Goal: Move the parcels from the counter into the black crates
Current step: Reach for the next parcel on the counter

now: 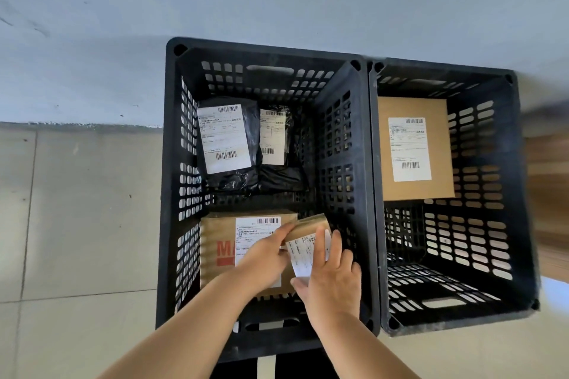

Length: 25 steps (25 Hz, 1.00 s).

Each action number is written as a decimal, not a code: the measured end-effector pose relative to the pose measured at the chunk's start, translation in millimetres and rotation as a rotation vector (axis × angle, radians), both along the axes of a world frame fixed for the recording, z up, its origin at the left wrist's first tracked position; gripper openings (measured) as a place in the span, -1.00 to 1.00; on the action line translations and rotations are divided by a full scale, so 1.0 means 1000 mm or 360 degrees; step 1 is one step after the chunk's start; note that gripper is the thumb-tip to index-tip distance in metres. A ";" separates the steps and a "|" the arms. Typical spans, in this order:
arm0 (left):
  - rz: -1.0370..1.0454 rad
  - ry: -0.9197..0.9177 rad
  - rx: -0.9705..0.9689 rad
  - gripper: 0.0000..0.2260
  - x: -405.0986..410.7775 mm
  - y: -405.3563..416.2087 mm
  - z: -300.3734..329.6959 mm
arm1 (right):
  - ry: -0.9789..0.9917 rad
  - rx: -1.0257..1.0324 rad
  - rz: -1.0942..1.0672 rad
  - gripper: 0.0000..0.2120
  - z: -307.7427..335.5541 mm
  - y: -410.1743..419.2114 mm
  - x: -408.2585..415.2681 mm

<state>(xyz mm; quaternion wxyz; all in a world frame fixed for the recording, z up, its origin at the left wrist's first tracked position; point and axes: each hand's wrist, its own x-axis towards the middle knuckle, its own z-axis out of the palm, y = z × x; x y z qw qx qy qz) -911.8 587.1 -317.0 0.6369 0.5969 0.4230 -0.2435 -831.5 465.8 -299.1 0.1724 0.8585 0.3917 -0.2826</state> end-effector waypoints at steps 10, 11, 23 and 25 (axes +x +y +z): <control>0.0117 -0.0048 -0.0013 -0.60 -0.005 -0.006 -0.009 | 0.0455 0.0005 0.0520 -0.41 0.016 0.067 0.066; 0.0113 -0.0065 -0.0007 -0.61 -0.006 -0.007 -0.008 | 0.0589 -0.0176 0.0486 -0.41 0.012 0.075 0.073; -0.0344 0.0269 0.0746 -0.23 -0.030 0.006 -0.025 | 0.0326 -0.0151 0.0638 -0.29 0.049 0.059 0.080; -0.0674 0.0380 0.0907 -0.24 -0.037 0.012 -0.033 | 0.0031 -0.0026 0.0811 -0.13 0.052 0.041 0.071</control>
